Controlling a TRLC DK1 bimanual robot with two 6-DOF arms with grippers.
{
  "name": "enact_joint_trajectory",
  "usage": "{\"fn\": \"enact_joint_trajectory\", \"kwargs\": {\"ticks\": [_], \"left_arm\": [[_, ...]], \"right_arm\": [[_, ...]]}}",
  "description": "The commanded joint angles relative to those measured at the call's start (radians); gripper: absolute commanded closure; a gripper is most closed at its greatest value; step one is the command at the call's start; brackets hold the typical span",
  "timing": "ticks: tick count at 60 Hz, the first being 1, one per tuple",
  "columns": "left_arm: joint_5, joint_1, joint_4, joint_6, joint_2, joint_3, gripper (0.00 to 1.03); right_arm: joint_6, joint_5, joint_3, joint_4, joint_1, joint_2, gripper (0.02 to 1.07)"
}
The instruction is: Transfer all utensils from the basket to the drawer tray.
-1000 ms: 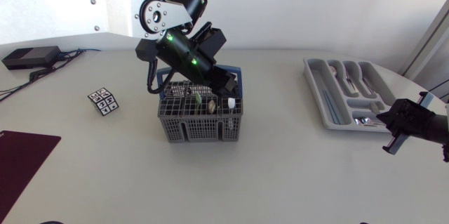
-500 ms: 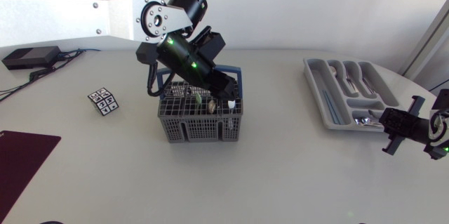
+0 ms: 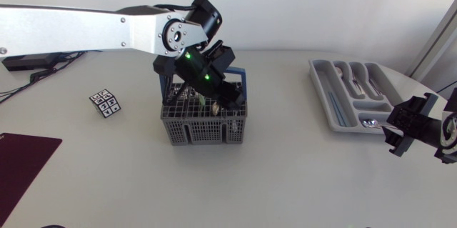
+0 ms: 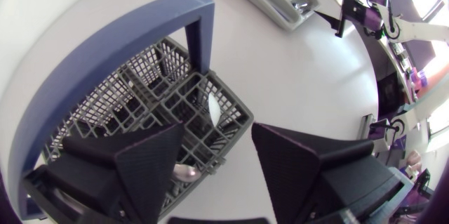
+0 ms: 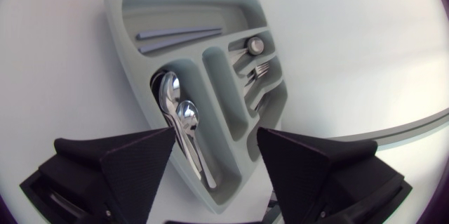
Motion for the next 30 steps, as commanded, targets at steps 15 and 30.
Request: {"fn": "enact_joint_trajectory", "kwargs": {"ticks": [15, 30], "left_arm": [[-0.041, -0.016, 0.041, -0.068, 0.061, 0.044, 0.51], [-0.053, -0.022, 0.079, -0.088, 0.066, 0.043, 0.83]], "right_arm": [[0.093, 0.003, -0.146, -0.098, 0.119, -0.249, 0.06], [0.129, 0.007, -0.193, -0.151, 0.183, -0.361, 0.06]]}}
